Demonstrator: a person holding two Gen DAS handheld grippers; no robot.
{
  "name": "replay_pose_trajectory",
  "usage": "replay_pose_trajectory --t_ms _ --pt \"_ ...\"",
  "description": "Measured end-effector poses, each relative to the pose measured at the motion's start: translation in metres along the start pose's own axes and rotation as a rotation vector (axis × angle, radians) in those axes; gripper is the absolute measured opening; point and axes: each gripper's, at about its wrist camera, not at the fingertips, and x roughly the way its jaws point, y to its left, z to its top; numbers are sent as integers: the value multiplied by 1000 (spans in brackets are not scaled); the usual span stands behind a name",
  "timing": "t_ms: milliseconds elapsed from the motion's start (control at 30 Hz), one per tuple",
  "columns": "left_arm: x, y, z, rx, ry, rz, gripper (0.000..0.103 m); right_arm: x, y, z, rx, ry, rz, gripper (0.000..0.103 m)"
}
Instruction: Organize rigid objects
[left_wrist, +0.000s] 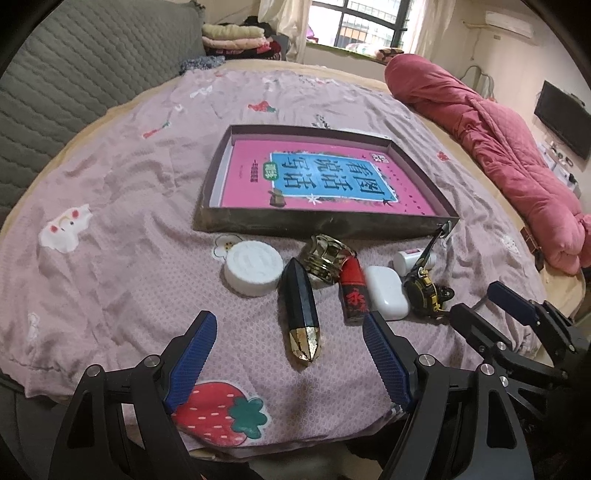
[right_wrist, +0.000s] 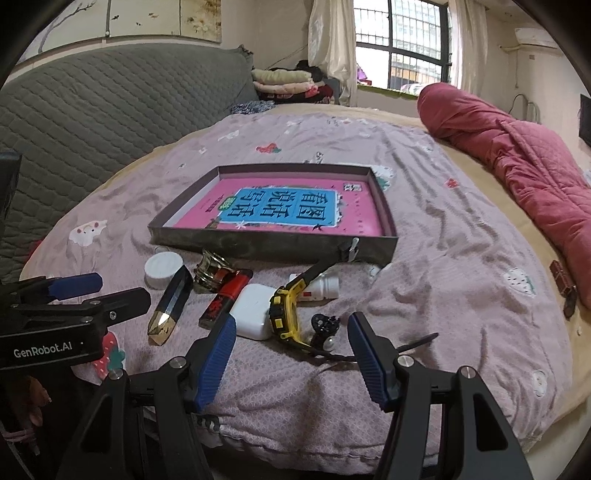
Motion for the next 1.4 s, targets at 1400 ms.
replay_pose_trajectory --t_ms 1400 --pt "69 -10 9 -10 199 -12 57 68 7 17 -120 161 52 22"
